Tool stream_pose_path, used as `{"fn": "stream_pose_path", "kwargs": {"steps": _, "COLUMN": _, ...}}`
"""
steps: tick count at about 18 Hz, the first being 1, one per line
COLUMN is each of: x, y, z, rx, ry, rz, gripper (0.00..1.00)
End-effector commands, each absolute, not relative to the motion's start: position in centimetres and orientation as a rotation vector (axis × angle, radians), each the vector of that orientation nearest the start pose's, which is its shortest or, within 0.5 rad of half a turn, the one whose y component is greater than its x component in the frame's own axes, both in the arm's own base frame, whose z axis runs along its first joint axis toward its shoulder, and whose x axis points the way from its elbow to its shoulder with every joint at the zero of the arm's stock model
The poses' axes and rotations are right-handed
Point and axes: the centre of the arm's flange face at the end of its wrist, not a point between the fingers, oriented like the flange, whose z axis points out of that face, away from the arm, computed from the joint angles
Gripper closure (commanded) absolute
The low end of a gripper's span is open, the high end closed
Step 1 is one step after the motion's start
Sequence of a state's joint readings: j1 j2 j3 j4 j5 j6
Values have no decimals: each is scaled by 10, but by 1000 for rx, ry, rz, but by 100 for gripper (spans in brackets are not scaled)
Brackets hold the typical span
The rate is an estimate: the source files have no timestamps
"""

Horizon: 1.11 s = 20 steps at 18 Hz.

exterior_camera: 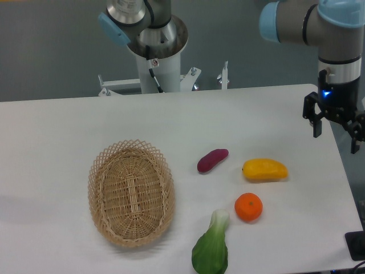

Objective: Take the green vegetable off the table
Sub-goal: 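Move the open gripper over the table toward the green bok choy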

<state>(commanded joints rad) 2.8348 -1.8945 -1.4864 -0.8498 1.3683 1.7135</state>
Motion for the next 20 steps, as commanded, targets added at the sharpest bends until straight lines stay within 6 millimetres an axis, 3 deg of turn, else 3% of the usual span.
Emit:
{"fn": "stream_pose_path", "kwargs": {"steps": 9, "x": -565, "y": 350, "z": 419, "rx": -2705, "ry": 710, "rz": 650, "gripper": 0}}
{"fn": "stream_pose_path", "kwargs": {"steps": 12, "x": -561, "y": 355, "z": 412, "rx": -2725, "ry": 486, "rz": 604, "gripper": 0}}
{"fn": "stream_pose_path", "kwargs": {"steps": 15, "x": -549, "y": 383, "z": 401, "rx": -2724, "ry": 233, "rz": 520, "gripper": 0}}
{"fn": "stream_pose_path", "kwargs": {"steps": 20, "x": -528, "y": 425, "z": 370, "rx": -2744, "ry": 176, "rz": 415, "gripper": 0}}
